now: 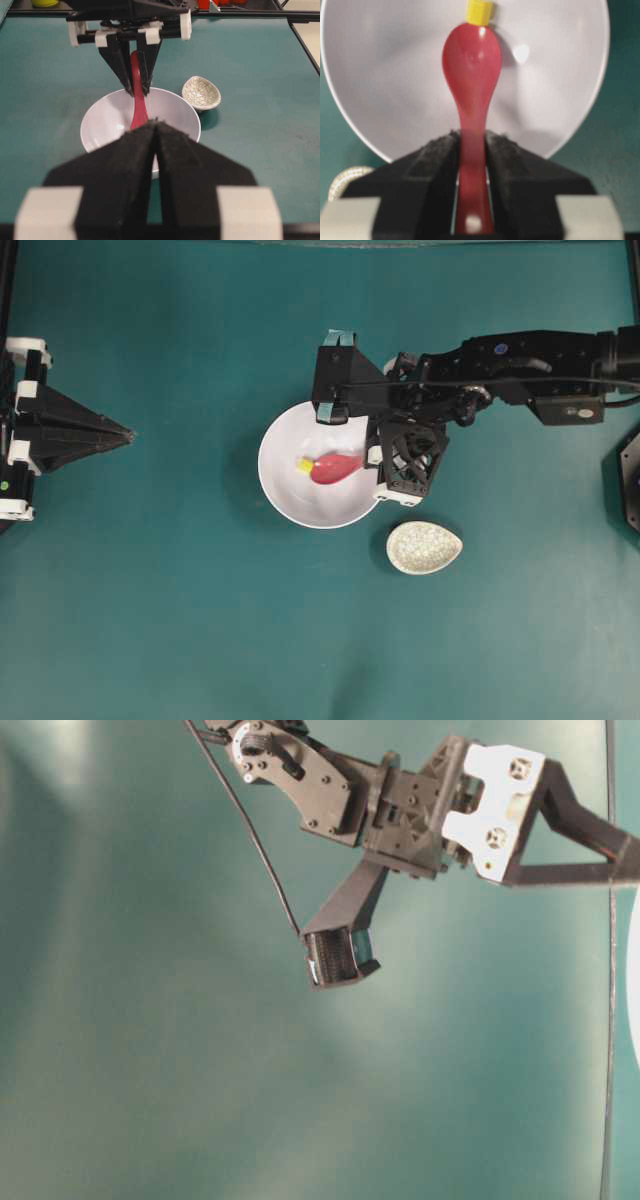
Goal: Scoop the yellow hexagonal prism block from the bowl with a spoon using the right arm.
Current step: 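Lower the spoon bowl into the white bowl beside the yellow block, then push the spoon under the yellow block and lift it up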
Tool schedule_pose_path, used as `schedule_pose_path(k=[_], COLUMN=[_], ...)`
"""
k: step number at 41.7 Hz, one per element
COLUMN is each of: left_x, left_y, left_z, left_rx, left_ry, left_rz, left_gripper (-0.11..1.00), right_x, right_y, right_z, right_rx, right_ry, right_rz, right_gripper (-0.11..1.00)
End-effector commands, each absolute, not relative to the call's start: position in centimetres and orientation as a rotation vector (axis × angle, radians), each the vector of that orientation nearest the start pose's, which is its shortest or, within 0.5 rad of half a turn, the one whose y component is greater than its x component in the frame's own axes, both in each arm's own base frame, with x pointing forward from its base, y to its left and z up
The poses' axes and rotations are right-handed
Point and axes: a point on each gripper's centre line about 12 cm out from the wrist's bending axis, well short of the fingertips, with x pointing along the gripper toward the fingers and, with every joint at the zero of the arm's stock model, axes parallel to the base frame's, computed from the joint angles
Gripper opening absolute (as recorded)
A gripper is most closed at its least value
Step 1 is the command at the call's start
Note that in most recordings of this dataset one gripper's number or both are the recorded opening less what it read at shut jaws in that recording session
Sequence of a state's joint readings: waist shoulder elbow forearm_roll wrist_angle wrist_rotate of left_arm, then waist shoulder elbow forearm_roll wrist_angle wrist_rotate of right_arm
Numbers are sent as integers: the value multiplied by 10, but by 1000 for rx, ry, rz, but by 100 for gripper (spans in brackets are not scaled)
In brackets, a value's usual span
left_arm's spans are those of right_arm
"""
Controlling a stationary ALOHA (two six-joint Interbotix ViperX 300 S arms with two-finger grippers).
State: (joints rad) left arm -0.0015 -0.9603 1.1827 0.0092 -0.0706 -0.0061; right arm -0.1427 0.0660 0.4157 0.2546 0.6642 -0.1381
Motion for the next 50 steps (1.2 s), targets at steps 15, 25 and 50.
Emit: schedule_pose_path(k=[15, 25, 50], left_x=[200, 200, 200], left_y=[0, 0, 0], left_z=[267, 268, 268], left_rx=[5, 5, 3], left_ry=[144, 143, 143], left_rz=[-3, -3, -3], left_gripper=[1, 1, 1], right_x=[413, 414, 401], right_y=[-45, -45, -44], right_z=[196, 197, 199], right_rx=[171, 171, 182], right_ry=[944, 939, 909], right_rz=[-53, -56, -68], right_gripper=[24, 24, 24])
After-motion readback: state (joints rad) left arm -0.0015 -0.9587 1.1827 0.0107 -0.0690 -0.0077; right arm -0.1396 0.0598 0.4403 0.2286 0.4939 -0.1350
